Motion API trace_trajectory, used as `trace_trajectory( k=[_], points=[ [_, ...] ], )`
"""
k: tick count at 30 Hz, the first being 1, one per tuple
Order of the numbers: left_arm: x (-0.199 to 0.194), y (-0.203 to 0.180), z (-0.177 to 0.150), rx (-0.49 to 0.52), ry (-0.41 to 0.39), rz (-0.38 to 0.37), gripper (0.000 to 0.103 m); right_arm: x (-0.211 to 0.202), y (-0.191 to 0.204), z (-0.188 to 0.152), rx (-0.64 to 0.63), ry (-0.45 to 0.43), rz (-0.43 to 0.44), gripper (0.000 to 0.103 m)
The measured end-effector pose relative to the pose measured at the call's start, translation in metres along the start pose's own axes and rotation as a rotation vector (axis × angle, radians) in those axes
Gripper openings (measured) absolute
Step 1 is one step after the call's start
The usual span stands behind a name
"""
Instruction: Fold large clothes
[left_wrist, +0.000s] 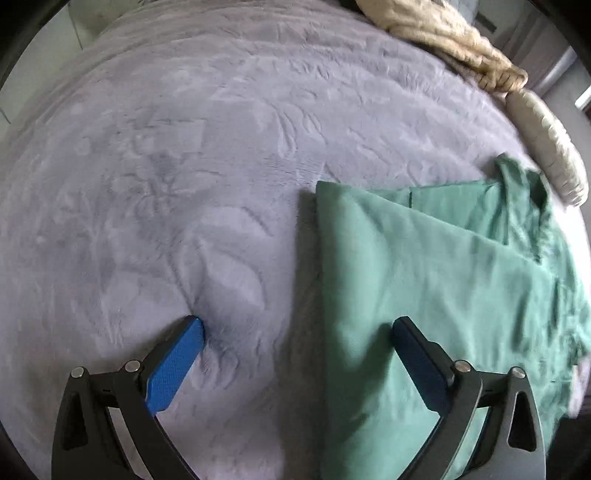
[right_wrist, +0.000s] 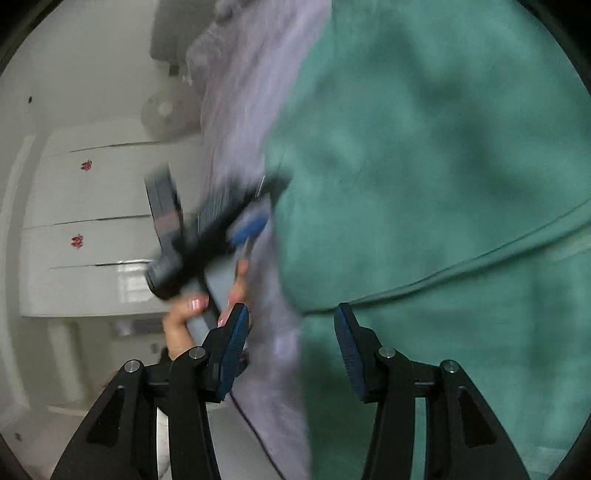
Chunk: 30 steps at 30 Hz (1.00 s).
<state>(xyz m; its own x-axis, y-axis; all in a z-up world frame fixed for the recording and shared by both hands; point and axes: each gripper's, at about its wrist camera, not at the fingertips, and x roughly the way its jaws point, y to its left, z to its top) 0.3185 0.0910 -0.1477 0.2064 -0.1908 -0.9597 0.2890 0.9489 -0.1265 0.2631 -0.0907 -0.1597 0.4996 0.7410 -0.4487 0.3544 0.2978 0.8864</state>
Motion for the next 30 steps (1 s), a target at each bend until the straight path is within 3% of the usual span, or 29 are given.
trace_trajectory(
  k=[1,2,3,4,5,6,9,14,17,19,22,24,27,30],
  points=[
    [0.001,-0.003,0.001,0.009,-0.005,0.023,0.075,0.021,-0.002,0.0,0.031,0.013,0.016,0.053],
    [0.0,-0.004,0.002,0.022,-0.014,0.059,0.047,0.035,-0.004,0.001,0.056,0.014,0.021,0.053],
    [-0.001,-0.003,0.003,0.031,-0.018,0.084,0.033,0.048,-0.007,0.004,0.084,0.0,0.019,0.053],
    [-0.004,0.001,0.006,0.035,-0.021,0.102,0.003,0.055,-0.009,0.007,0.103,-0.009,0.024,0.048],
    [-0.006,0.008,0.009,0.026,-0.02,0.076,0.003,0.061,-0.012,0.011,0.127,-0.015,0.034,0.036],
    [-0.008,0.015,0.011,0.008,-0.021,0.035,0.003,0.066,-0.013,0.013,0.15,-0.008,0.047,0.003],
    [-0.004,0.025,0.013,-0.002,-0.044,0.044,0.003,0.079,-0.004,0.017,0.131,0.013,0.073,0.003],
    [0.005,0.008,0.008,0.045,-0.077,0.14,0.003,0.1,-0.02,0.014,0.113,0.091,-0.04,0.003],
    [-0.006,-0.001,0.007,0.077,-0.097,0.169,0.003,0.087,-0.012,0.013,0.085,0.136,-0.054,0.008],
    [-0.023,-0.007,0.004,0.091,-0.127,0.164,0.003,0.066,0.003,0.014,-0.022,0.163,-0.093,0.01],
    [-0.048,-0.017,-0.006,0.106,-0.163,0.13,0.003,0.005,0.014,0.02,-0.176,0.076,-0.221,0.01],
    [-0.056,-0.028,-0.018,0.113,-0.169,0.11,0.003,-0.043,0.01,0.037,-0.217,-0.035,-0.357,0.01],
    [-0.055,-0.034,-0.045,0.119,-0.111,0.057,0.003,-0.09,0.003,0.068,-0.217,-0.179,-0.495,0.01],
    [-0.026,-0.047,-0.064,0.105,-0.036,0.099,0.003,-0.121,-0.021,0.096,-0.156,-0.257,-0.6,0.01]
  ],
)
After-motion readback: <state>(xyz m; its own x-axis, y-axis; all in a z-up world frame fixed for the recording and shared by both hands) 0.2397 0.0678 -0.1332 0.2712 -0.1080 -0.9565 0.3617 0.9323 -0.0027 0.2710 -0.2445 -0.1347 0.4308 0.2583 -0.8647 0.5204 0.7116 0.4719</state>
